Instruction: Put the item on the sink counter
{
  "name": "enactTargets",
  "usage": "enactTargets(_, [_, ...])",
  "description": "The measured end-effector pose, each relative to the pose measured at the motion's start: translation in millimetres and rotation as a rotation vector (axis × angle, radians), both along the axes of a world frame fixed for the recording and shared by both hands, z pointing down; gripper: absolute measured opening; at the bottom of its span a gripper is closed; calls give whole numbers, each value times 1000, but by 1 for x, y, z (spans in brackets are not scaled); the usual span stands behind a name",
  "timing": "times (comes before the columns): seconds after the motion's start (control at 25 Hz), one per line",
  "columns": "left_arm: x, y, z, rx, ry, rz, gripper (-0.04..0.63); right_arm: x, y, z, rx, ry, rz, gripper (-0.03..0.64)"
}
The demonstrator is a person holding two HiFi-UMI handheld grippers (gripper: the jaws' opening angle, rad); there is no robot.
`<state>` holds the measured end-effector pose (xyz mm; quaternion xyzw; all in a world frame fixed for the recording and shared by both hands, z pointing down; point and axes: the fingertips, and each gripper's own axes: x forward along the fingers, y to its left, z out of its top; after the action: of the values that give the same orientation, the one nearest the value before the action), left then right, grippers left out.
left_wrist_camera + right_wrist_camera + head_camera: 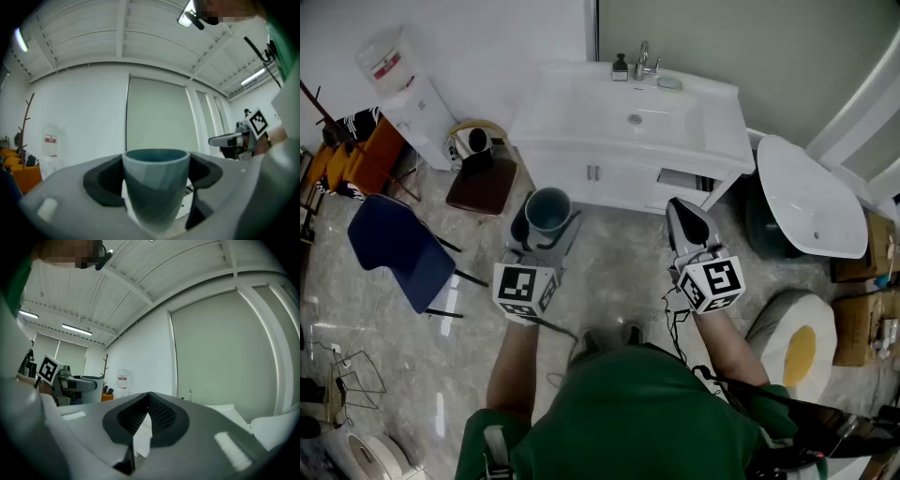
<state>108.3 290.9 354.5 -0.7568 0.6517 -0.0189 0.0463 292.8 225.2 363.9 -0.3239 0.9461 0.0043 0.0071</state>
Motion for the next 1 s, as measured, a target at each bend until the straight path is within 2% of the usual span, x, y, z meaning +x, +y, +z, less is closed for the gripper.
enactTargets(0.36, [26,-15,-2,-5,2,-23,390,25,-22,-1,12,0,-29,-2])
enactTargets(0.6, [26,-22,-15,7,-9,-91,390,30,-67,-19,-2,-21,-78,-2])
enactTargets(0.8, [21,-17,-28,13,-1,-158,390,21,-89,-38,-21,-47,-134,-2])
enactTargets(1.0, [12,-9,-29,12,15,-189,390,-3,-76,-44,-58,-123,-190,-2])
